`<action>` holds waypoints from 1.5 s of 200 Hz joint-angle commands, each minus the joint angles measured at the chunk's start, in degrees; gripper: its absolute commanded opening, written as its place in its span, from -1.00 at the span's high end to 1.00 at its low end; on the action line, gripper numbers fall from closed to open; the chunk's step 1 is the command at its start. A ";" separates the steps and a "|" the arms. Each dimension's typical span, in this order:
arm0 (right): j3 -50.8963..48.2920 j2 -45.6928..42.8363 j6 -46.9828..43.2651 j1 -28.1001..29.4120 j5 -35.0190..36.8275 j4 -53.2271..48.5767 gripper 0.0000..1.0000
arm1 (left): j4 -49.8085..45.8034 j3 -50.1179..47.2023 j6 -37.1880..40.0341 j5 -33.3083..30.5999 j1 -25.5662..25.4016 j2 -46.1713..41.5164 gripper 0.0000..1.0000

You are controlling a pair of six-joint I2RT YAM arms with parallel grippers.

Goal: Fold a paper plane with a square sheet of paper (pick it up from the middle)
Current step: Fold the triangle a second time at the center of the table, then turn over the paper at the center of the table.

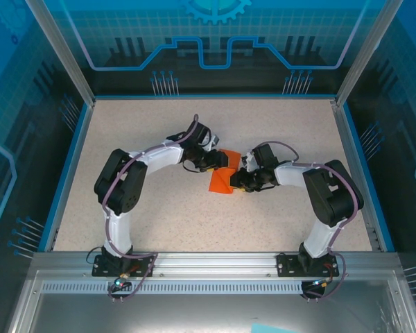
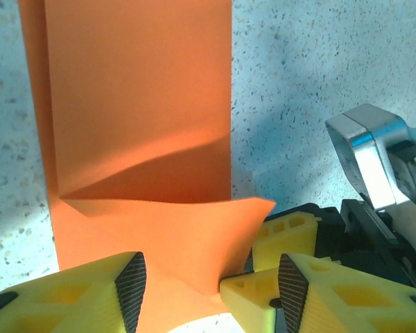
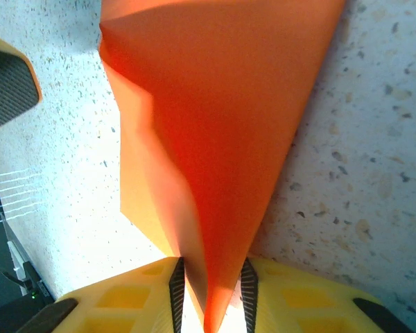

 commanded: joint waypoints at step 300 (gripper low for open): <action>-3.52 0.05 -0.55 -2.56 -1.04 1.58 0.63 | 11.05 -7.69 -10.13 -3.41 -3.93 1.67 0.02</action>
